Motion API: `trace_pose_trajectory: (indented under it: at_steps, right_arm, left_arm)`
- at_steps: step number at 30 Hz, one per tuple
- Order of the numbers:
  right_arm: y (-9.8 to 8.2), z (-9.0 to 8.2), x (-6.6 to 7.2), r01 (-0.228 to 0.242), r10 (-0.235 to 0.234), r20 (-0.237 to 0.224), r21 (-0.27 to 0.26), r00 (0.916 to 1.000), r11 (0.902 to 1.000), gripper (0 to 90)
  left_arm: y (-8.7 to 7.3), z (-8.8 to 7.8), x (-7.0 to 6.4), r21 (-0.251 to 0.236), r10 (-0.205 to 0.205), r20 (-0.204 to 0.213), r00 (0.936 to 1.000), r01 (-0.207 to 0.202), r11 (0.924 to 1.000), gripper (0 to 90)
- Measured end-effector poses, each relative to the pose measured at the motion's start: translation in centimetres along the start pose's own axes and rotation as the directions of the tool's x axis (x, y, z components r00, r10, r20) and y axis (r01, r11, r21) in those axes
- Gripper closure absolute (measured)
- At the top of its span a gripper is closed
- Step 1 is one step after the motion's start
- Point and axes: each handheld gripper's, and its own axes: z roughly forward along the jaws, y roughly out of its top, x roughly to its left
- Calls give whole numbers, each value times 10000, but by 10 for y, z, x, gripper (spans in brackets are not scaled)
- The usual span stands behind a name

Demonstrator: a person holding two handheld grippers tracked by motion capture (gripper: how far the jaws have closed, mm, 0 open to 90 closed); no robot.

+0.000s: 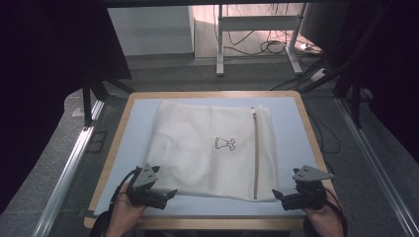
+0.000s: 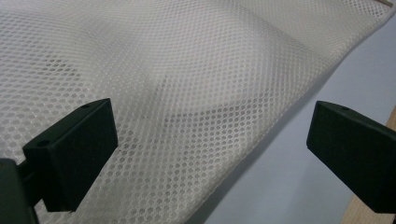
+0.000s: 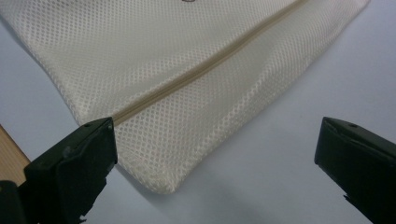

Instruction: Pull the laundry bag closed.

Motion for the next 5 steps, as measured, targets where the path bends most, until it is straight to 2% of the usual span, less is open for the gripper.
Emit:
trace_pose_trajectory:
  at_steps: [5]
  right_arm:
    - [-2, 2, -2, 15, -15, -2, 172, 10000, 9999, 0]
  left_arm:
    - [1, 2, -1, 59, 42, 51, 10000, -42, 10000, 15]
